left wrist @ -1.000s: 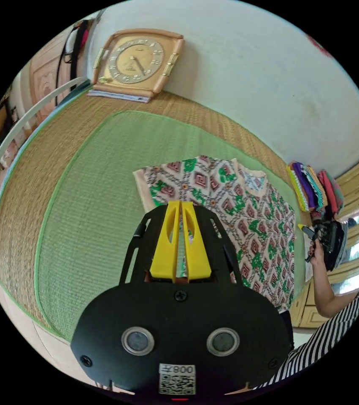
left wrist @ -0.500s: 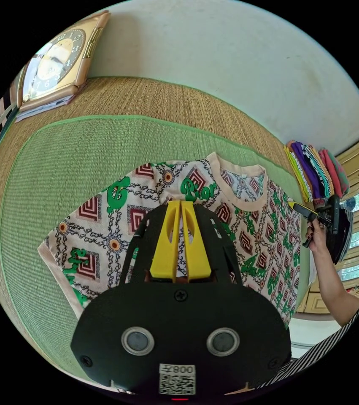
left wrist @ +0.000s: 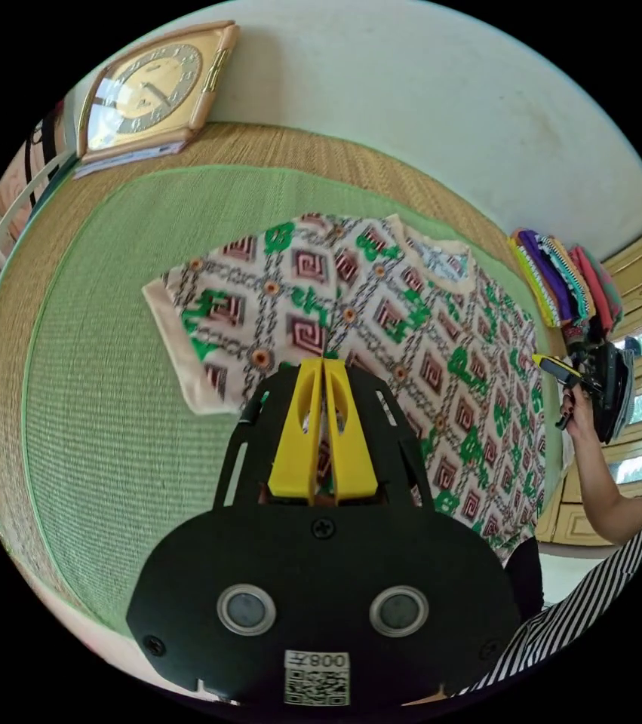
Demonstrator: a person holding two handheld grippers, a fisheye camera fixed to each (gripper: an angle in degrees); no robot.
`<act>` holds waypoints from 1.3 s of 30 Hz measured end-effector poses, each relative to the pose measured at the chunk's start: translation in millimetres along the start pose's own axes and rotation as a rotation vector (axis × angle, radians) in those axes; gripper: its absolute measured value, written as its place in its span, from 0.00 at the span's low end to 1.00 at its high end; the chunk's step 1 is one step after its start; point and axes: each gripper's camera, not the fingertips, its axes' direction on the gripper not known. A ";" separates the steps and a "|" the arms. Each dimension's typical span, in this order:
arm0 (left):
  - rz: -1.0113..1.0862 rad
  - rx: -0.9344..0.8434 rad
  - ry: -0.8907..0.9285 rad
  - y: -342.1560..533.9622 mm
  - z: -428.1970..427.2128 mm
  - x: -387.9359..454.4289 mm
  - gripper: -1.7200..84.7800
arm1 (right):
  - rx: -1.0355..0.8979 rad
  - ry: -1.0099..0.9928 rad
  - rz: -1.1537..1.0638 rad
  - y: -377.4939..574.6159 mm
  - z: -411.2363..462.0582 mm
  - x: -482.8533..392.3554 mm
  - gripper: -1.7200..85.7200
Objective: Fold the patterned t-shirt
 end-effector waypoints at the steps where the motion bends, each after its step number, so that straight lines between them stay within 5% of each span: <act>1: -0.042 0.018 0.014 3.6 -4.2 -3.1 0.02 | 0.015 -0.025 0.028 4.8 0.7 3.9 0.01; 5: -0.057 0.088 0.067 17.8 -19.7 4.3 0.02 | 0.067 -0.050 0.072 11.0 -18.2 4.2 0.01; 19: -0.065 -0.168 0.099 127.5 8.5 55.8 0.02 | -0.112 -0.112 0.115 161.6 -36.5 -37.3 0.01; 29: -0.057 -0.169 0.162 129.7 27.3 85.3 0.02 | -0.276 -0.130 0.105 211.7 -11.2 -55.1 0.01; 39: -0.009 -0.137 0.151 110.4 31.7 138.6 0.02 | -0.234 -0.194 0.170 236.8 -6.3 -43.0 0.02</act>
